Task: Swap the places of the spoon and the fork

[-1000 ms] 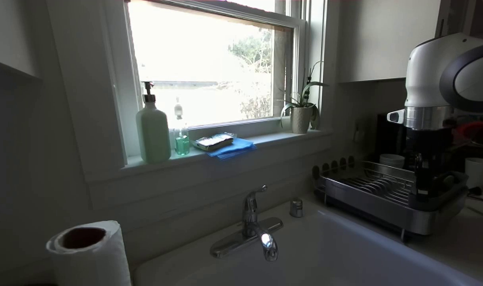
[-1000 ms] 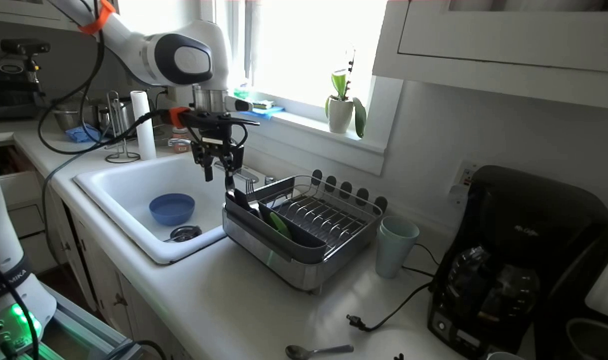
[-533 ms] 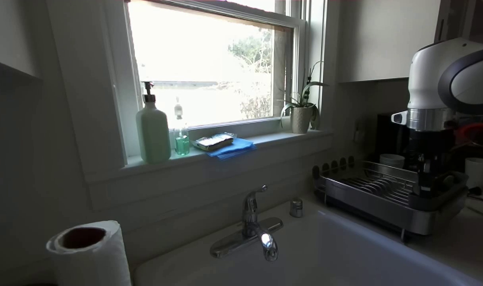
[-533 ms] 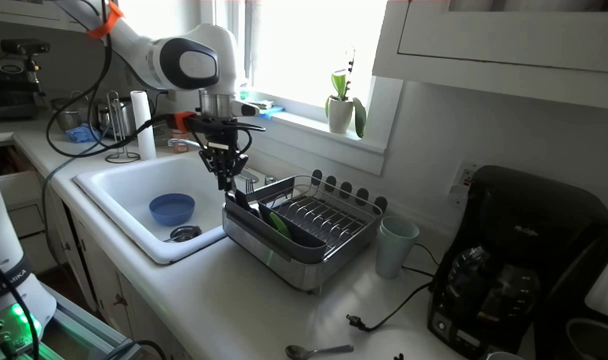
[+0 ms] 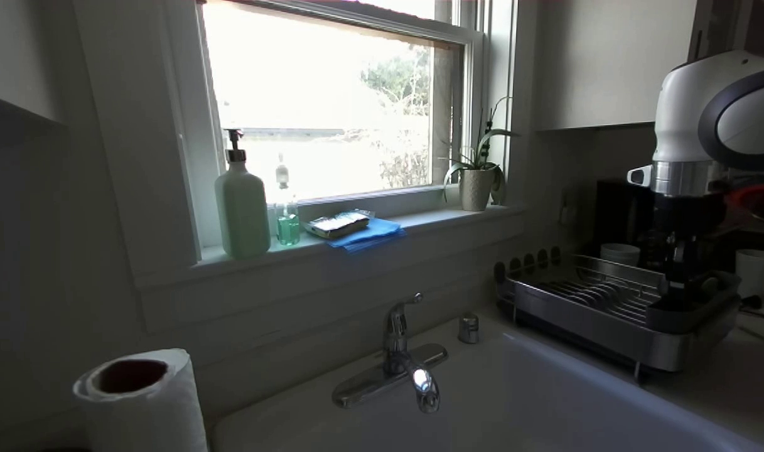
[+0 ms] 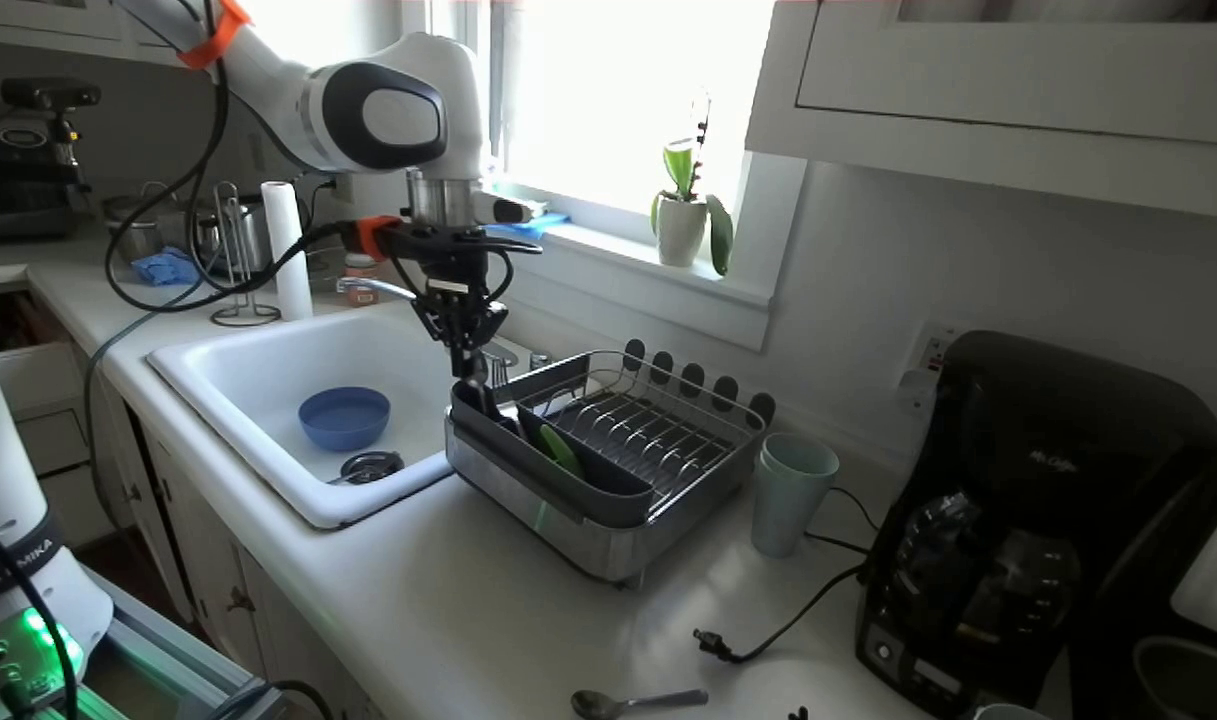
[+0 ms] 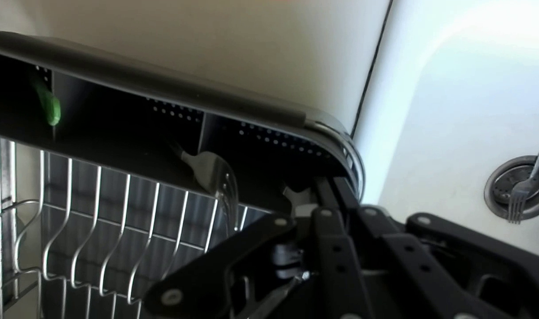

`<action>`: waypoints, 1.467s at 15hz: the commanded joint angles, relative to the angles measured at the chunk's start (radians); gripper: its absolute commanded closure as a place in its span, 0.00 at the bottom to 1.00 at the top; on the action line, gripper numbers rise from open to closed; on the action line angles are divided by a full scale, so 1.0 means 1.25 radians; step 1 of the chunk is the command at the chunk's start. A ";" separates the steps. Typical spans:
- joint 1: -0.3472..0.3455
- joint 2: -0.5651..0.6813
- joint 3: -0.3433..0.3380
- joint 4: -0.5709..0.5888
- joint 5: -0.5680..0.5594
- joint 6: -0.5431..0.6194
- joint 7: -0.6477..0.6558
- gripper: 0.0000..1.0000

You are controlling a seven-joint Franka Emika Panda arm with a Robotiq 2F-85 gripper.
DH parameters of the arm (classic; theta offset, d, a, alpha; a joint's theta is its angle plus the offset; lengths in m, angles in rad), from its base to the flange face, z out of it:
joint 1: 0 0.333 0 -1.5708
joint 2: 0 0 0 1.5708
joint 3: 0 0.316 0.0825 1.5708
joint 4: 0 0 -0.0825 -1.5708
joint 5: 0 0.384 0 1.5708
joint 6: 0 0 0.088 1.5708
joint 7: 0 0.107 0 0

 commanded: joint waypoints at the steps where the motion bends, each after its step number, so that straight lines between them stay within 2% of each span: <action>1: -0.009 -0.064 -0.007 0.005 -0.017 -0.033 -0.024 0.99; 7: -0.021 -0.177 -0.018 0.051 -0.006 -0.130 -0.035 0.99; 10: -0.010 -0.218 -0.043 0.083 0.027 -0.161 -0.062 0.99; 15: -0.002 -0.247 -0.070 0.125 0.045 -0.186 -0.075 0.99; 22: 0.015 -0.248 -0.100 0.150 0.123 -0.189 -0.095 0.99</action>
